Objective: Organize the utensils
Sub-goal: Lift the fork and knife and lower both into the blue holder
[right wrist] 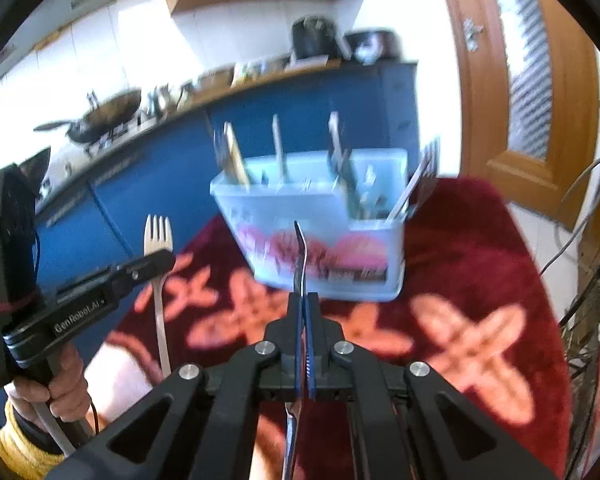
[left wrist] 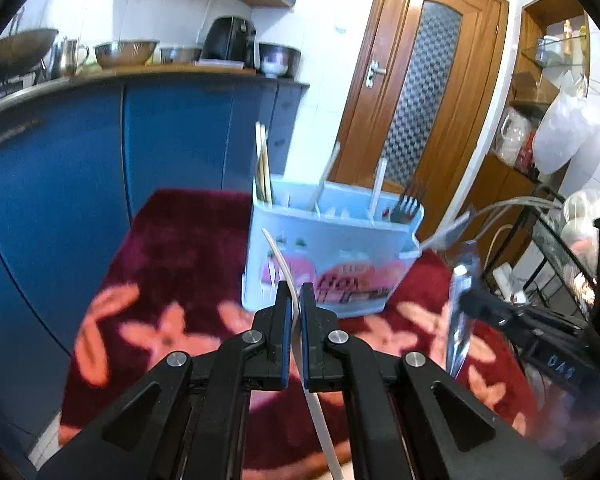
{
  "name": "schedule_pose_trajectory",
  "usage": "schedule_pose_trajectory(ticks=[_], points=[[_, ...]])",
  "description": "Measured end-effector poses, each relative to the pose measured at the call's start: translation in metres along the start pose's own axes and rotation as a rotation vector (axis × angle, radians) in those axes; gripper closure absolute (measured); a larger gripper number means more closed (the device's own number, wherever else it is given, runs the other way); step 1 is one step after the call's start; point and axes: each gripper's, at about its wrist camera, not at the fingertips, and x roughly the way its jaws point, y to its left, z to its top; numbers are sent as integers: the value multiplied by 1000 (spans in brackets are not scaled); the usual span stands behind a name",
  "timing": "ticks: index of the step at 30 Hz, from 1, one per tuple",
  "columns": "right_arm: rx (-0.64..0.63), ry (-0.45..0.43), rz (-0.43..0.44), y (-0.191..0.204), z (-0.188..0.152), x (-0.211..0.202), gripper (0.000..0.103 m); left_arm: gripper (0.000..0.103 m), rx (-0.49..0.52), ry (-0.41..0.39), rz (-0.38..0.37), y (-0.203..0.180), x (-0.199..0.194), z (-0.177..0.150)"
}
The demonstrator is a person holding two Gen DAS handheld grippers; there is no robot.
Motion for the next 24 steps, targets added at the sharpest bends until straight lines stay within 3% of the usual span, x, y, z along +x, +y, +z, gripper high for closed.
schedule_pose_trajectory(ticks=[8,24], points=[[2,-197,-95,-6,45,-33,100,101,21,-91,42,-1,-1,44],[-29,-363,-209,-12,126,-34,100,101,16,-312,130,-1,29,147]])
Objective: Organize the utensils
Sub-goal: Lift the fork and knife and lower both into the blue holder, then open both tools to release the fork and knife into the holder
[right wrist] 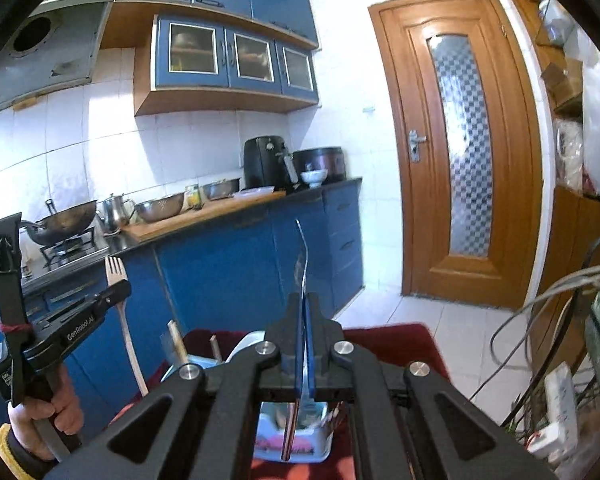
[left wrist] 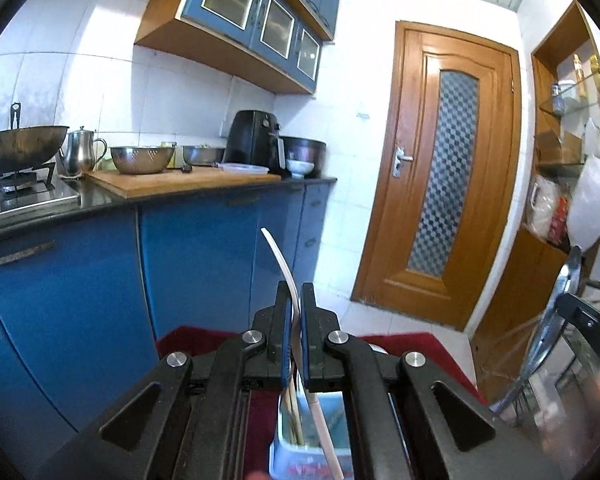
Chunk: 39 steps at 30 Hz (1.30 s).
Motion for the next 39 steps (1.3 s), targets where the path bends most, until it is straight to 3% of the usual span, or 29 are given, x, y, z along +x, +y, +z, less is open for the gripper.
schedule_pose_trajectory(ticks=[6,13,20,29,31,33,34,39], points=[[-22,-20,-39,3,1,26,100,101,42,-30,31,-8,33,-4],[-64,8,-60,6,-18,56,100,101,110,-12,57,-20,63,-34],[-67,78,-26,5,-39,77,100,101,99,38,52,-18,82,-63],[-31,156,41,4,-53,89,100,101,118,45,29,-20,77,-70],[-15,161,58,3,-53,89,99,98,121,53,23,-21,76,-70],[-2,159,71,2,-52,86,88,83,115,63,10,-21,74,-69],[6,155,80,1,-51,84,85,80,111,65,7,-21,72,-68],[31,130,112,4,-43,71,80,77,104,67,-3,-22,54,-61]])
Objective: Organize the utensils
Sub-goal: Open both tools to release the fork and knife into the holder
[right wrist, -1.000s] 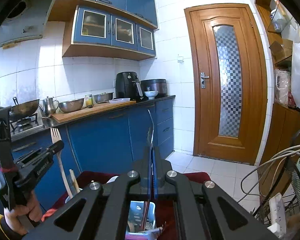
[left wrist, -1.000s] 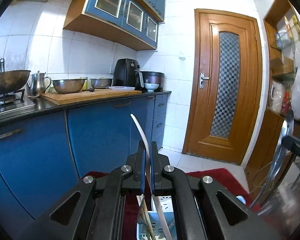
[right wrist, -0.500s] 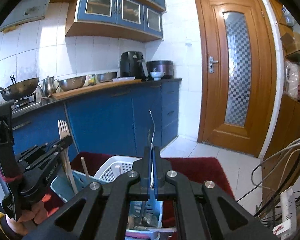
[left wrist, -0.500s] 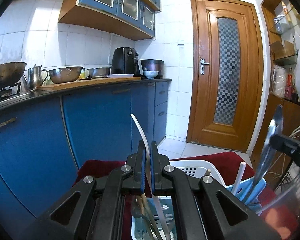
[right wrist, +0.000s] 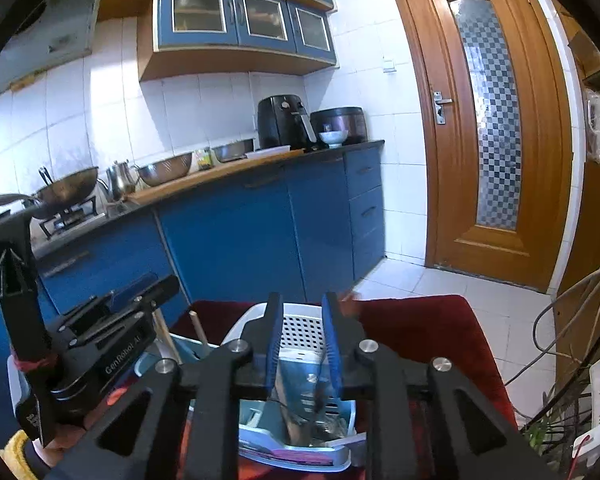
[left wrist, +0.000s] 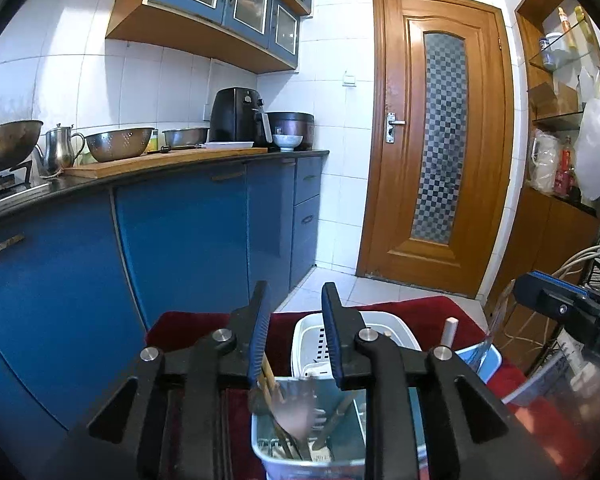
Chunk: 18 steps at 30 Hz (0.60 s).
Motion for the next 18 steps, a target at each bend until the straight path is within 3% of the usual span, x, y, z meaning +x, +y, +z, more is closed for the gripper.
schedule_pose_trajectory(ticks=[9,18], points=[[24,14,65,15,-1,-36,76,70,-15,45,8,11,-52,9],[54,89,118,30,-30,-72,76,67,-34,102,41,21,-115,-12]])
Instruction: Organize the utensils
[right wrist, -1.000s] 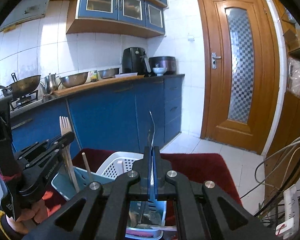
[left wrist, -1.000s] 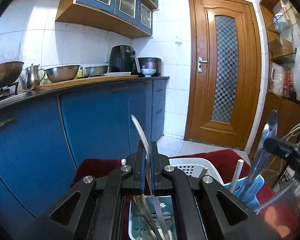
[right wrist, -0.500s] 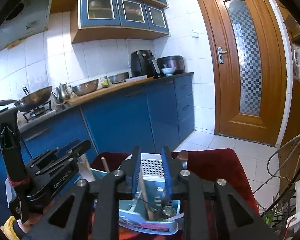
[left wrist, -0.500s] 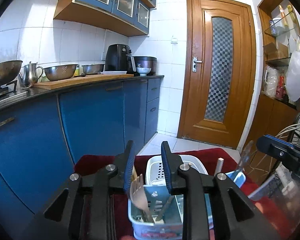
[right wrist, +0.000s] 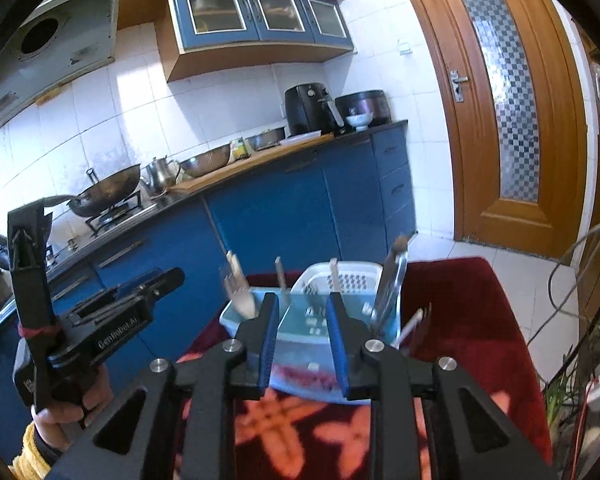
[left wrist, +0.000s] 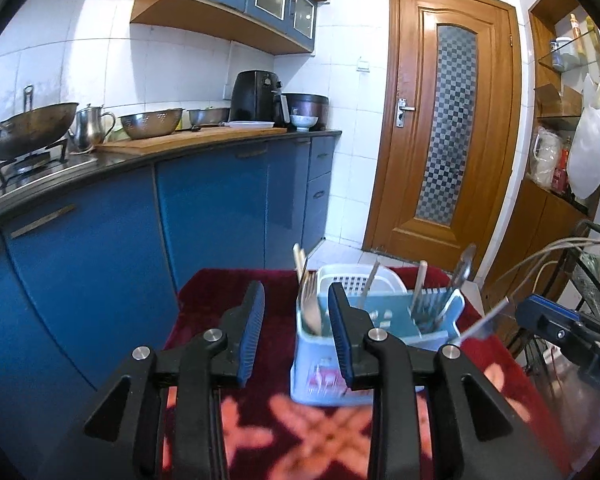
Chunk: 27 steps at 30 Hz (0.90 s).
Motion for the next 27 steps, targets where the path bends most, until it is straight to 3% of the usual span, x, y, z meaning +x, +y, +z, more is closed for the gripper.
schedule_pose_trajectory(ticks=[4,13,23,27], points=[[4,22,5,5,-22,-14,73,66,16,33,24,2,-23,-24],[-27,61,-41,9,-84,-27,65,65,-37,126,-8,-1,-47,-93],[-49,72,-90,1,-131,-13,54,65,5,163,-11,-22,-8,-137],[-34,58,-105,-6,-141,-6,45,56,2,155,-24,-26,2,-145]])
